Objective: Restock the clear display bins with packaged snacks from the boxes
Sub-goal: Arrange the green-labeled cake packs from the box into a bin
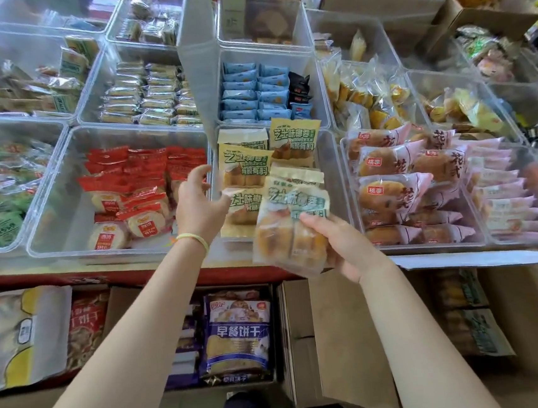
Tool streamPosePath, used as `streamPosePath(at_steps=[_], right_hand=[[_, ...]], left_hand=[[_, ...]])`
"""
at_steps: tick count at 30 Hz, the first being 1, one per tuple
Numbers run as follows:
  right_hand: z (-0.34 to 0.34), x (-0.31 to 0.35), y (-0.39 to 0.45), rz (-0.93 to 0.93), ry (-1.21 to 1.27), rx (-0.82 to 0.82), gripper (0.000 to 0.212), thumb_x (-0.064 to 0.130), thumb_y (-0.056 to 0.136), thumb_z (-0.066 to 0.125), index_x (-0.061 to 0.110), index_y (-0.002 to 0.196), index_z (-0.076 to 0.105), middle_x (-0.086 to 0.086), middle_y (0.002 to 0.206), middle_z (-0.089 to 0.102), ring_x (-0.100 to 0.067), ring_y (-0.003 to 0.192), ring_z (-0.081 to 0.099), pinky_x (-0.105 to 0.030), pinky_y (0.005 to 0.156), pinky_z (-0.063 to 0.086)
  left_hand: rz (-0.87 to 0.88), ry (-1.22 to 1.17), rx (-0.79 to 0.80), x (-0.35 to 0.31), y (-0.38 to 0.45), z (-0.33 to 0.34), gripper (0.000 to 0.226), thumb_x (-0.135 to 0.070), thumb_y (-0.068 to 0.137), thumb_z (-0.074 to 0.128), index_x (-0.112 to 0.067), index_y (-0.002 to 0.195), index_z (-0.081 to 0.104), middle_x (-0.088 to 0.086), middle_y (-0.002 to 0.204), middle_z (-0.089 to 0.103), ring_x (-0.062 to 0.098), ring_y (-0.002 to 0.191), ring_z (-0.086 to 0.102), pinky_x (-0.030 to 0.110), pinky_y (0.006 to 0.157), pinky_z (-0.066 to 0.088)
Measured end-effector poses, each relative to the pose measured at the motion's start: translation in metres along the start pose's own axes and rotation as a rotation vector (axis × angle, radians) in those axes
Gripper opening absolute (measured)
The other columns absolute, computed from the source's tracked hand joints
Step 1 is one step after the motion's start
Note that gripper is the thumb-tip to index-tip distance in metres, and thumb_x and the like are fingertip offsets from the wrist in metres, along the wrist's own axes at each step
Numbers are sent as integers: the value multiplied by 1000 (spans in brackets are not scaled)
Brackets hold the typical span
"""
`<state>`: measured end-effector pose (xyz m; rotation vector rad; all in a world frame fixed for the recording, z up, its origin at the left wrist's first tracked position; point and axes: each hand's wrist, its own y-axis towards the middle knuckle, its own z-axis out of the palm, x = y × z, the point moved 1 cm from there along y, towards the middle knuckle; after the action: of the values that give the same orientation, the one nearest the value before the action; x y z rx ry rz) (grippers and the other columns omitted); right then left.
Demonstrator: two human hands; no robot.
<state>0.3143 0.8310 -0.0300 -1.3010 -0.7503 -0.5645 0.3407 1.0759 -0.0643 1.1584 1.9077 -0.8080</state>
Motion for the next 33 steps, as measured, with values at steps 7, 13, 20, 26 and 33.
streamPosePath(at_steps=[7,13,20,26,33], right_hand=[[0,11,20,-136,19,20,50,33,74,80,27,122,66,-1,123,71,-29,118,65,-60,104,46],[26,12,37,-313,-80,24,35,9,83,77,27,112,66,7,112,74,-11,110,65,-27,90,55],[49,-5,88,-250,-620,31,46,19,77,86,27,116,64,-2,129,63,-15,115,60,-32,103,46],[51,4,93,-187,-886,9,74,29,79,85,27,141,44,4,135,47,-18,124,48,-33,101,40],[59,-10,99,-204,-1074,-128,75,51,74,82,26,139,56,-7,148,31,-24,140,36,-39,117,32]], left_hand=[[36,165,466,0,38,20,40,-16,85,72,-24,124,66,2,118,64,24,76,73,39,65,62],[10,69,212,-9,59,20,17,-8,91,61,-14,82,74,8,79,67,24,76,65,40,77,59],[-35,4,342,-6,67,21,23,-22,91,70,-11,110,74,3,90,68,14,77,58,25,75,44],[-53,-55,304,-6,74,16,23,-26,90,71,-14,108,75,-6,78,66,9,67,58,24,67,47],[-128,-52,457,-17,61,13,35,-32,96,58,-20,128,61,0,109,65,15,88,64,24,72,51]])
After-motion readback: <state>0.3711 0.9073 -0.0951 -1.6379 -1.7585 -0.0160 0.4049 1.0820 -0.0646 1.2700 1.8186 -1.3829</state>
